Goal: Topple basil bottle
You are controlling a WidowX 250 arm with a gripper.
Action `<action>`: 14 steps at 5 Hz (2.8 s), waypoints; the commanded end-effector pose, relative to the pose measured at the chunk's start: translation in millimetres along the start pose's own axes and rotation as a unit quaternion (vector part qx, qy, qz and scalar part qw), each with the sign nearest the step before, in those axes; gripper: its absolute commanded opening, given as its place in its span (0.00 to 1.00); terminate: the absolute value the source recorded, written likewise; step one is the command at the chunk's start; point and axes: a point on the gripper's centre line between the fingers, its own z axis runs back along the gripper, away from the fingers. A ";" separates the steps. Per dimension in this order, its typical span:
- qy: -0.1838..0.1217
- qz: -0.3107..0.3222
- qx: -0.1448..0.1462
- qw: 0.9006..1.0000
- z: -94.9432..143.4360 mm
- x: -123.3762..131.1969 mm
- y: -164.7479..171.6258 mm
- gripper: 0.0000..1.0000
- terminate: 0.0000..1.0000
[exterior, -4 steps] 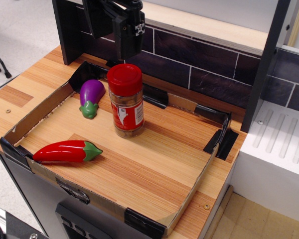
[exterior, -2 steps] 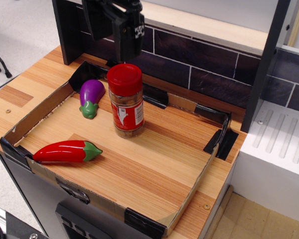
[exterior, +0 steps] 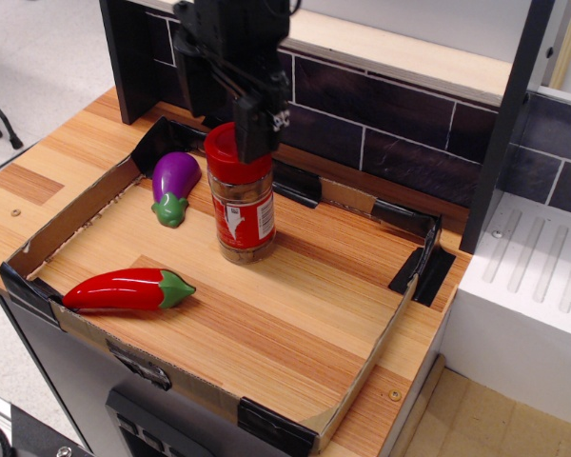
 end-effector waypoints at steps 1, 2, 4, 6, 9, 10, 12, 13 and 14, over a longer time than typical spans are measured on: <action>-0.019 0.010 0.025 0.999 -7.7 7.2 6.4 1.00 0.00; -0.017 0.021 0.027 0.999 -7.6 9.2 10.3 1.00 0.00; 0.020 0.025 -0.017 0.999 -9.1 10.0 18.7 1.00 0.00; 0.034 0.015 -0.029 0.999 -18.4 10.0 17.1 1.00 0.00; 0.033 -0.028 -0.059 0.997 -16.0 -1.1 11.9 0.00 0.00; 0.070 -0.036 -0.047 0.996 1.6 -5.9 15.9 0.00 0.00; 0.133 -0.031 0.025 0.990 19.9 -11.7 15.5 0.00 0.00; 0.158 -0.031 0.074 0.984 15.5 -8.1 13.9 0.00 0.00; 0.184 -0.028 0.109 0.977 4.0 -5.6 13.3 0.00 0.00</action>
